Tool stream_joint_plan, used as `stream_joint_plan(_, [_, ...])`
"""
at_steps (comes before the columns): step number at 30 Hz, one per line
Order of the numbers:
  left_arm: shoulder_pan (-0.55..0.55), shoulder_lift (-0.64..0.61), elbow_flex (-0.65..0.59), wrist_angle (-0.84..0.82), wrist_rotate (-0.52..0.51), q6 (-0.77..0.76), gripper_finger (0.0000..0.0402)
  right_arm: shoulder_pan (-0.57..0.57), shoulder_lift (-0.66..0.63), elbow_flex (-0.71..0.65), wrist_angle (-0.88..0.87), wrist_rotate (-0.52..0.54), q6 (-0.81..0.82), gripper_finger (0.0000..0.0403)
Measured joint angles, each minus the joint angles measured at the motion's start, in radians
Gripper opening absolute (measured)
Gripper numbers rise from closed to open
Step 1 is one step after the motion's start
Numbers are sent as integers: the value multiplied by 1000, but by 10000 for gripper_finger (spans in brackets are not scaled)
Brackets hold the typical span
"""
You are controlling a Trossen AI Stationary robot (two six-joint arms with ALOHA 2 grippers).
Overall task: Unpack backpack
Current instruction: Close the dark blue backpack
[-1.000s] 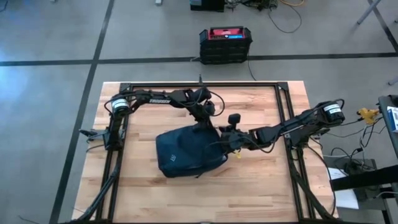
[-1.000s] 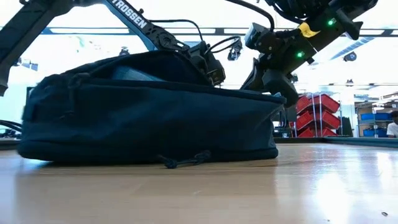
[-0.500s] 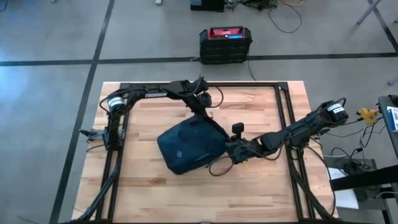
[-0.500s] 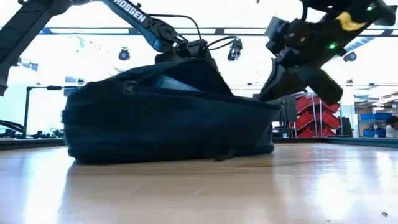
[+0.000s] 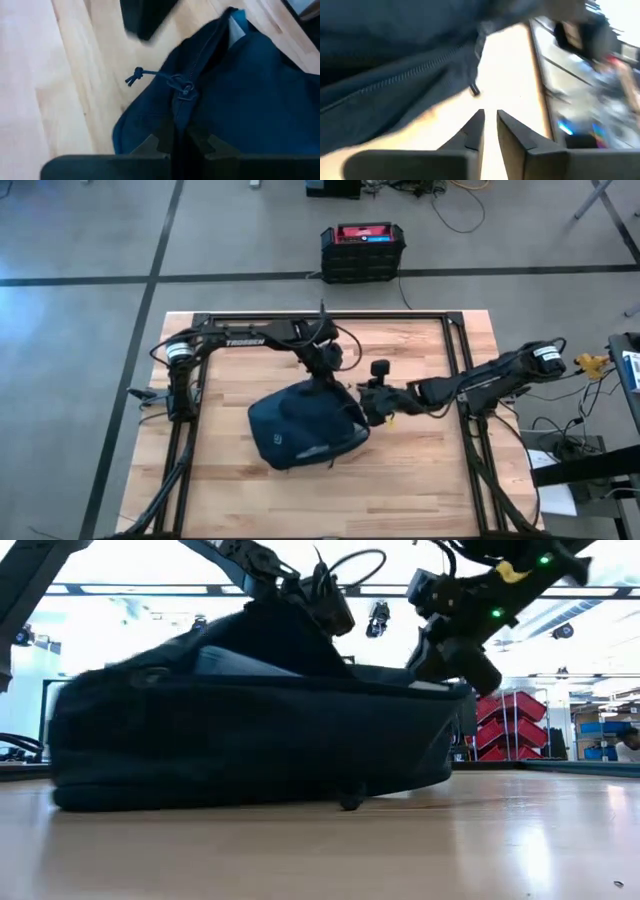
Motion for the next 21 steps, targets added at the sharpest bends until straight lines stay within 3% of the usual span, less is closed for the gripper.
stream_joint_plan(3, [-8, -17, 0, -4, -21, 0, 0, -30, 15, 1, 46, -111, -5, 100])
stream_joint_plan(10, [-18, -33, -1, -1, -26, 0, 0, -48, 66, 1, 154, -80, -63, 181])
stream_joint_plan(15, [-19, -33, -1, -1, -26, 0, 0, -57, 68, 1, 207, 4, -98, 184])
stream_joint_plan(21, [-19, -33, -1, 8, -25, 0, 0, -81, 68, 1, 211, -68, -86, 136])
